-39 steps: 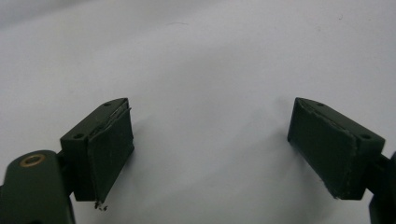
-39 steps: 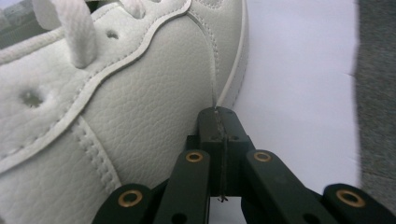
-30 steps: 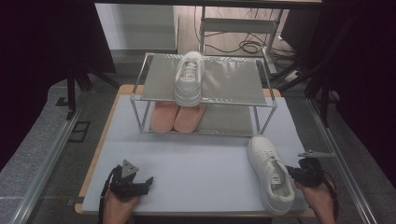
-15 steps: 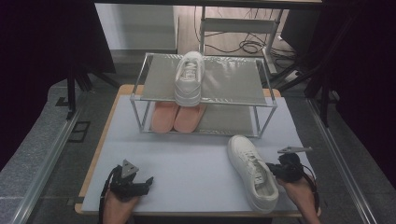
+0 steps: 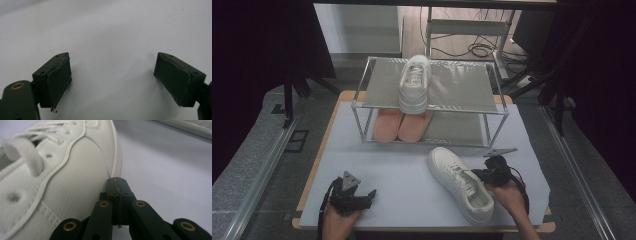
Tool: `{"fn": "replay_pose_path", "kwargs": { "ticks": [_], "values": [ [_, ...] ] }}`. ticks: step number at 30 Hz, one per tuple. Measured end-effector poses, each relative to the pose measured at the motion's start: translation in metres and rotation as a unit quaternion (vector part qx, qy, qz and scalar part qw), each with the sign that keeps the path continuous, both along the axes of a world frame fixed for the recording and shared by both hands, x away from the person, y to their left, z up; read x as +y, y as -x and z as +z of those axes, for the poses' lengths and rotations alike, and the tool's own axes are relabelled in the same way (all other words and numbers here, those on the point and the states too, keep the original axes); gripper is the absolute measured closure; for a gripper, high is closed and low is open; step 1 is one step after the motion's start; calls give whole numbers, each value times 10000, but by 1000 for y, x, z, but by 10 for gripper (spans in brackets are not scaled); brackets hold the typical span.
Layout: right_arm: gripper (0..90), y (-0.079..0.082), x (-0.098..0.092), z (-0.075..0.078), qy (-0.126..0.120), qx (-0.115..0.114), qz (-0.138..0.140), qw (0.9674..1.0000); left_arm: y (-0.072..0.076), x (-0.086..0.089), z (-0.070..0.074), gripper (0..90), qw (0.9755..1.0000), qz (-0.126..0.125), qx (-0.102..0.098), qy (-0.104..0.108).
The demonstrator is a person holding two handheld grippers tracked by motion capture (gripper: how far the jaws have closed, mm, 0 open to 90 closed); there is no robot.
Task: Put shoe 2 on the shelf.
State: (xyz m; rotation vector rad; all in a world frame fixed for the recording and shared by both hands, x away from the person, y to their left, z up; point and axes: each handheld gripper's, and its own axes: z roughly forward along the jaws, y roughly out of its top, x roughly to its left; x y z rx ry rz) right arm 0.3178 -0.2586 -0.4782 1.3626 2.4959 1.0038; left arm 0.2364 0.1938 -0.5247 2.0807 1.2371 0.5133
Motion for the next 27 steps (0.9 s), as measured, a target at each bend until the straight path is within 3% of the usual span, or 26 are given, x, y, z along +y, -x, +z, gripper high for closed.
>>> {"fn": "replay_pose_path", "kwargs": {
  "ticks": [11,16,20,27],
  "values": [
    [900,-20,49,3,-19,85,576,9983,0,0,0,142,10000,1,-6,-1],
    [900,-24,63,3,-11,118,829,9965,0,0,0,143,10000,2,-10,-2],
    [900,-25,59,8,-145,167,873,9959,0,0,0,143,10000,2,-10,-1],
    [856,-14,41,28,-42,55,862,9963,0,-1,0,143,10000,3,-13,-5]
  ]
}}
